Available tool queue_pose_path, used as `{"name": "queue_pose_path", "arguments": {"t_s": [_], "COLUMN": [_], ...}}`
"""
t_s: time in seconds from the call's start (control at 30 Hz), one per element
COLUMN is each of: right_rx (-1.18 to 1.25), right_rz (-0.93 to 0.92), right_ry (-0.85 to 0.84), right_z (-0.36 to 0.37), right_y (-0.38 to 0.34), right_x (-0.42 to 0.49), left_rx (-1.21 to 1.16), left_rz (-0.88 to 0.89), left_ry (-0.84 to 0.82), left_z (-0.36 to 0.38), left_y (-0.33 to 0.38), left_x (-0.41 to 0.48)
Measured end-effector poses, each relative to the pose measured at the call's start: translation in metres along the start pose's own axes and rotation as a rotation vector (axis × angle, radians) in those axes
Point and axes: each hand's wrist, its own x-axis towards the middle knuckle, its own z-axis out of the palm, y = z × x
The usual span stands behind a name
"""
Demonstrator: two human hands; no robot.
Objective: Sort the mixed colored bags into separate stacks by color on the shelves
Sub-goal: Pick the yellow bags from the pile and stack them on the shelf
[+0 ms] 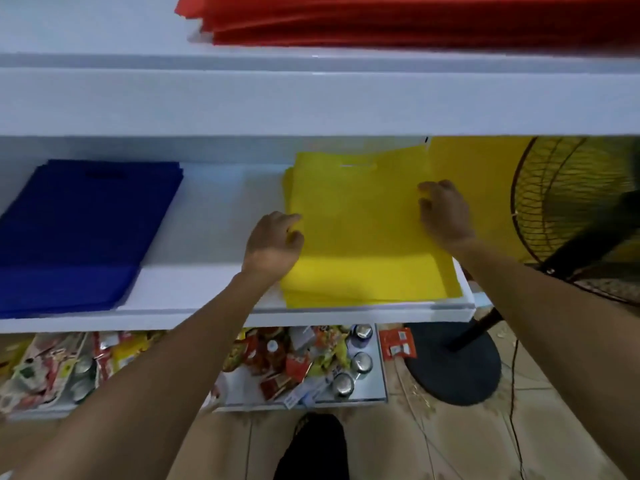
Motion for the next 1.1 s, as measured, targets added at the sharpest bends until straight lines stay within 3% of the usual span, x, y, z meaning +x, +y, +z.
{"name": "queue_pose_path", "arguments": {"t_s": [0.2, 0.33, 0.5, 0.67, 0.83, 0.93, 1.1], "right_rx": [-0.148, -0.116, -0.102, -0.023, -0.046, 0.101, 0.262], "right_rz": [0.062, 0.249, 0.143, 0.096, -0.156, -0.365, -0.745], "right_ry": [-0.255, -0.258, -0.261, -0.2, -0.283, -0.302, -0.504], "right_z": [0.042, 0.04, 0.009, -0.06, -0.09, -0.088, -0.074], "right_y": [0.013, 0.01, -0.003, -0.047, -0.15, -0.231, -0.392], "right_x": [0.008, -0.003, -0.01, -0.025, -0.06, -0.097, -0.18], "left_rx": [0.182, 0.105, 0.097, 0.06, 0.108, 0.159, 0.234], "left_rz": [-0.096, -0.172, -0.225, -0.218, -0.205, -0.289, -0.508], "left_ry": [-0.052, -0.129, -0.198, -0.065, 0.131, 0.265, 0.469], "left_z": [0.021, 0.018, -0.01, -0.083, -0.163, -0.218, -0.317], "left_y": [-0.008, -0.007, 0.002, 0.004, -0.011, -0.031, -0.08], "left_x": [0.011, 0.016, 0.008, -0.037, -0.126, -0.189, -0.303]}}
